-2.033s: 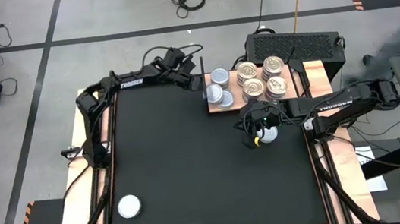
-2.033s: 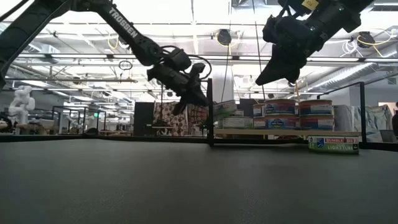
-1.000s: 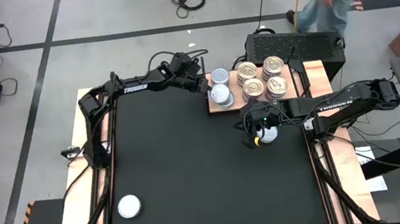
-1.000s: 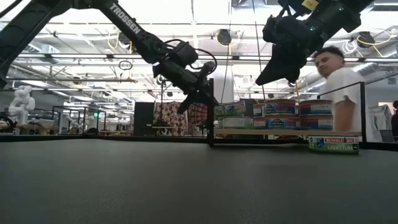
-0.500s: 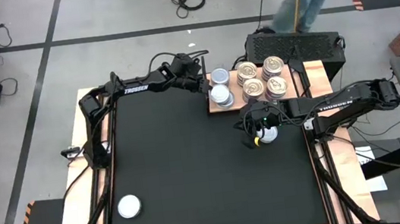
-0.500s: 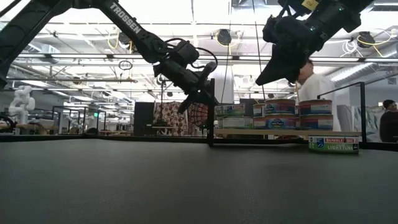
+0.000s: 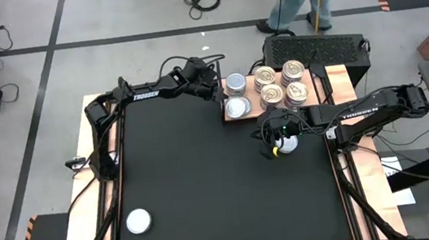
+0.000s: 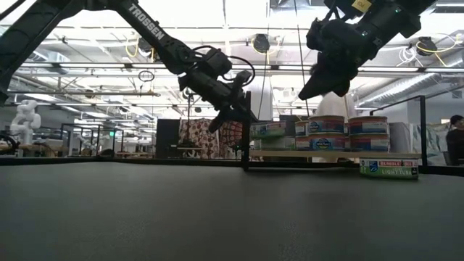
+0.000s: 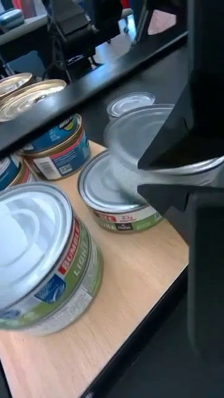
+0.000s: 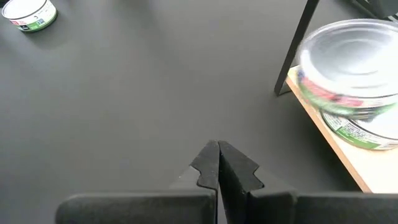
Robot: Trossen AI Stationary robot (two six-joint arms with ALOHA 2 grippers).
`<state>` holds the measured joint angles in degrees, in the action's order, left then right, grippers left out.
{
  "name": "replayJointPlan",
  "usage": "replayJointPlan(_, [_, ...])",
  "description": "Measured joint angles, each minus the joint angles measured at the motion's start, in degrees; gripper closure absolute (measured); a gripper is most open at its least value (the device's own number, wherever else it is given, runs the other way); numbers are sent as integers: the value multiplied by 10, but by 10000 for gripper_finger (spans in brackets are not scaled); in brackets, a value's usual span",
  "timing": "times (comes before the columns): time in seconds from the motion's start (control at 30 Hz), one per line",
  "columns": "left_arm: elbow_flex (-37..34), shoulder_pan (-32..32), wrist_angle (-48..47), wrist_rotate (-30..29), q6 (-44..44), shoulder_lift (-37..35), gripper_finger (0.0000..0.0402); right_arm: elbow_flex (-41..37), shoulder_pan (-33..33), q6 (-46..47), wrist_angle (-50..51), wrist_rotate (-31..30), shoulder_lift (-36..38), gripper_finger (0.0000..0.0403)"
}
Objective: Stack canned seafood by type on shelf
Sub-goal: Stack the green tuna can on top of the other green tuna can on the shelf
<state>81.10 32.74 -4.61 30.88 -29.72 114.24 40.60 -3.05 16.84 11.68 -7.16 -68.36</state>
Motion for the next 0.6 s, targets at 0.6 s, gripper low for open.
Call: replayJointPlan(0.6, [-18,31,-180,-31,157,-70,278,0,0,0,5,0,0,403])
